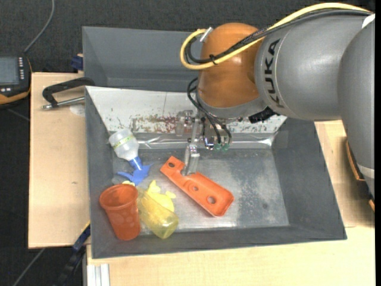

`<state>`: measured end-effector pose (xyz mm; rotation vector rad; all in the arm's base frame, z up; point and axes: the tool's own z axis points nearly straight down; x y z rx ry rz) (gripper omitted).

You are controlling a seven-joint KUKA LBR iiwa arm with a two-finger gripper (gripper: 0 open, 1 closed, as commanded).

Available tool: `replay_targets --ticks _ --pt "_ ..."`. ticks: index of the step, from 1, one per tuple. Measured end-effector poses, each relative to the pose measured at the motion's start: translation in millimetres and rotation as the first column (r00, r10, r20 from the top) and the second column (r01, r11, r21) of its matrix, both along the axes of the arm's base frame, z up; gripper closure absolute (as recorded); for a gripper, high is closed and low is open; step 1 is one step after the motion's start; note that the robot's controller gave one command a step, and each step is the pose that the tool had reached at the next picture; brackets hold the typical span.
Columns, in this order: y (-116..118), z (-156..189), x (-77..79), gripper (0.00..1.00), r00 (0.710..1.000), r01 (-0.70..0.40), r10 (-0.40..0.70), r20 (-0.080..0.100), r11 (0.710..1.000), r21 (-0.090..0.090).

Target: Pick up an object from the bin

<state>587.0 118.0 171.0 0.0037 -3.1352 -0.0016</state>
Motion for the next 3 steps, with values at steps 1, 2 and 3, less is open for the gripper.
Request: replay_targets --ticks 1,2,3 --pt "0 5 1.9 0.0 1.0 0.002 -0.002 0.009 1.0 0.001" --pt "-2 2 1.4 0.0 1.0 -0.013 0.013 0.012 1.0 0.002" --pt "-25 -19 1.8 0.0 0.953 -0.303 0.303 0.009 0.953 0.001"
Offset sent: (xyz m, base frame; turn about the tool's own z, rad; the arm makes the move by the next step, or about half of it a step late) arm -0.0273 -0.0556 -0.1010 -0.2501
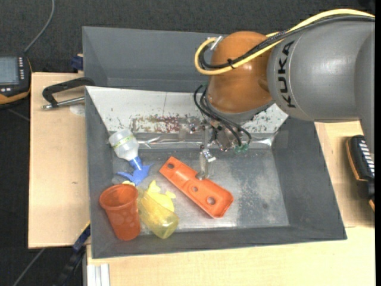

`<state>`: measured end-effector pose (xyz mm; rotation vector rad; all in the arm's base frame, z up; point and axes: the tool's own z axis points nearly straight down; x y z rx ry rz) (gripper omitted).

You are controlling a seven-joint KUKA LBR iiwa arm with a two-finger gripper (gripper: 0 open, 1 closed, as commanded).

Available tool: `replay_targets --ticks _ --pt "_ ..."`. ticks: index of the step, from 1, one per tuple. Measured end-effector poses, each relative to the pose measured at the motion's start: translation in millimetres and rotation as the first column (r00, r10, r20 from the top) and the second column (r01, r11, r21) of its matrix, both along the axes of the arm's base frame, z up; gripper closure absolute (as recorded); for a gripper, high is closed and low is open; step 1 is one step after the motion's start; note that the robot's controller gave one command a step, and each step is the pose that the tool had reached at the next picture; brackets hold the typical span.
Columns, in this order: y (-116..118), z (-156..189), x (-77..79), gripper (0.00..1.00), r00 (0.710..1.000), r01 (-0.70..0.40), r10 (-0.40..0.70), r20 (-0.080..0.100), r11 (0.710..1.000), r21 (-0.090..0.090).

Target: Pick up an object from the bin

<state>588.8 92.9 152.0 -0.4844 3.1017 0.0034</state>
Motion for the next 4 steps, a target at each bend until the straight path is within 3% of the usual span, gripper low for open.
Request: replay_targets --ticks 1,2,3,4 --pt "14 -53 -22.3 0.0 0.995 0.098 -0.098 0.008 0.995 0.003" --pt "-12 -80 -15.5 1.0 1.0 0.015 -0.015 0.008 1.0 0.003" --pt "-11 -80 -15.9 0.0 1.0 0.015 -0.015 0.006 1.0 0.003" --pt "-11 -81 -16.0 0.0 1.0 0.015 -0.015 0.006 1.0 0.003"
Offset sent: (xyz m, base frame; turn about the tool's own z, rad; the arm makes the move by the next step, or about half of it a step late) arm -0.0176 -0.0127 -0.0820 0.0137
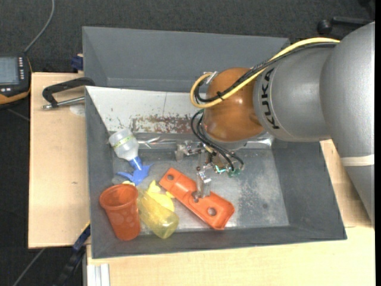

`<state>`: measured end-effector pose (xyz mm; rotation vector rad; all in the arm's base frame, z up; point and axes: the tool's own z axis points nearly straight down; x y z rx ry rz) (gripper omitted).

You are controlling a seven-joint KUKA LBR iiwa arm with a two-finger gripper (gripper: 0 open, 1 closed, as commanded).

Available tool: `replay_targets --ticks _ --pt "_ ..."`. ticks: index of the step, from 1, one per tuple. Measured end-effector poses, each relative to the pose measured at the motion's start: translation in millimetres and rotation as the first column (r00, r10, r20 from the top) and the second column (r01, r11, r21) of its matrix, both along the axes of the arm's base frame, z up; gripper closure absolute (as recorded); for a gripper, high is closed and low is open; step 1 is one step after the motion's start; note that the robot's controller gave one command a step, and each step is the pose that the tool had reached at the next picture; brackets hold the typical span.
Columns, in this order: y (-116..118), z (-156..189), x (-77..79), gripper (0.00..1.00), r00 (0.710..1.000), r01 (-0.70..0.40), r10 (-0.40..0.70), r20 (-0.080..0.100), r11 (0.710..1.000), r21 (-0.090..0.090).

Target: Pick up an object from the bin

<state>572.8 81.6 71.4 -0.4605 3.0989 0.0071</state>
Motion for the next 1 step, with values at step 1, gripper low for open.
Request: replay_targets --ticks 1 --pt "0.9 0.3 -0.1 1.0 1.0 0.0 0.0 0.0 1.0 0.001"
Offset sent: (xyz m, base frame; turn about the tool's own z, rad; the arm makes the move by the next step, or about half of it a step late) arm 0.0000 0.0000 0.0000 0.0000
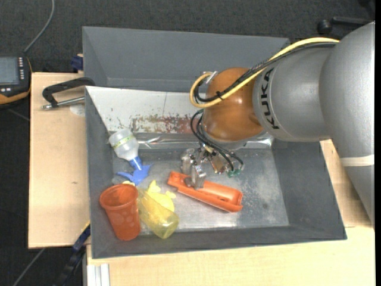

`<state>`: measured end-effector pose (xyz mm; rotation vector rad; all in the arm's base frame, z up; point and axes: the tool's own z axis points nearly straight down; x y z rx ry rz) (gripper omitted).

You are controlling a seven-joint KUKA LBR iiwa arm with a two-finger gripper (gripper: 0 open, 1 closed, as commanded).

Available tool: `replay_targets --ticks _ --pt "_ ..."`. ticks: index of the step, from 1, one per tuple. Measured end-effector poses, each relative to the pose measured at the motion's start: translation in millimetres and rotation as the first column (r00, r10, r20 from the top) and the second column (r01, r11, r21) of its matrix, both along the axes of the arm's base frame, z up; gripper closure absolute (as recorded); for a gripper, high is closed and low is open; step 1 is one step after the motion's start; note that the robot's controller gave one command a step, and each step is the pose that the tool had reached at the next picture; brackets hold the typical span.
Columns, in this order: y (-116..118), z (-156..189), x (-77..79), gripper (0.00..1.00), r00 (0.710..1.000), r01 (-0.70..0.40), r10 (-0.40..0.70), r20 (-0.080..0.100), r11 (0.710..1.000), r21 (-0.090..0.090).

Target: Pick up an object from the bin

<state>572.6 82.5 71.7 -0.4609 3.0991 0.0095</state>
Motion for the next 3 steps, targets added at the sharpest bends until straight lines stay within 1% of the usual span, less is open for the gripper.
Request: replay_targets --ticks 1,2,3 --pt "0 0 0.0 1.0 1.0 0.0 0.0 0.0 1.0 0.0" --pt "16 211 -3.0 1.0 1.0 0.009 -0.009 0.013 1.0 0.003" --pt "16 207 -3.5 1.0 1.0 0.009 -0.009 0.007 1.0 0.002"
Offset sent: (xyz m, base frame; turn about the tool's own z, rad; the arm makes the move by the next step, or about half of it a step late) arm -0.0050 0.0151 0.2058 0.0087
